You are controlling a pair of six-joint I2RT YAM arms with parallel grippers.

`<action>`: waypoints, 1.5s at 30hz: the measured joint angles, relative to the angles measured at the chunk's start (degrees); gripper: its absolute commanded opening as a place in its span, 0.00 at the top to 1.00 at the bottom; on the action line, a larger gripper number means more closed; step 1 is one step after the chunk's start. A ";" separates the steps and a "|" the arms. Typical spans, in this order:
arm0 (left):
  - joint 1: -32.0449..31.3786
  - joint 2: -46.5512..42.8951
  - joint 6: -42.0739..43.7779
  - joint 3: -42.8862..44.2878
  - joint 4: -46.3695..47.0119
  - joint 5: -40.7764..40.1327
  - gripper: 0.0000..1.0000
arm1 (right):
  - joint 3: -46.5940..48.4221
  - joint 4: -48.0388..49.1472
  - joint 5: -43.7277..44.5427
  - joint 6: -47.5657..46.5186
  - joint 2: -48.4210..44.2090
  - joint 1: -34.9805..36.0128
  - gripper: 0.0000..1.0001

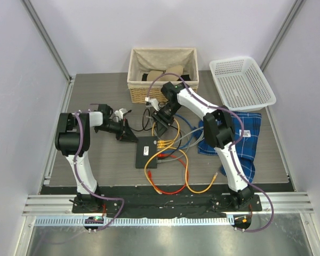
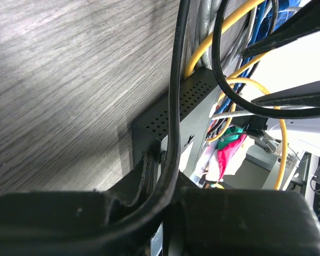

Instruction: Pull the plug from the switch port

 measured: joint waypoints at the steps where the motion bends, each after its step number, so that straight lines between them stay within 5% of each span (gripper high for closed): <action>1: 0.00 -0.22 0.02 -0.15 0.15 -0.13 1.00 | 0.00 -0.26 0.09 0.02 0.20 -0.02 0.46; 4: -0.11 -0.83 0.13 -0.44 0.35 -0.72 0.99 | -0.02 -0.74 0.15 0.02 1.51 -0.02 0.46; 9: -0.37 -1.62 0.33 -0.55 0.31 -1.99 0.84 | 0.37 -3.87 0.13 -1.92 4.50 0.00 0.50; 17: -0.57 -1.73 0.33 -0.57 0.20 -2.60 0.78 | 1.46 -7.52 -0.68 -6.08 6.45 0.13 0.83; 22: -0.57 -1.73 1.53 -0.59 -0.39 -4.22 0.41 | 2.86 -8.96 -1.11 -7.56 6.45 0.28 0.95; 26: -0.35 -2.80 2.03 -0.57 -0.66 -1.99 0.22 | 3.91 -8.81 -1.14 -8.70 6.32 0.83 0.98; 45: 0.00 -1.66 9.25 -0.52 -0.96 5.53 0.23 | 6.93 -8.39 -1.90 -7.52 3.04 1.55 0.98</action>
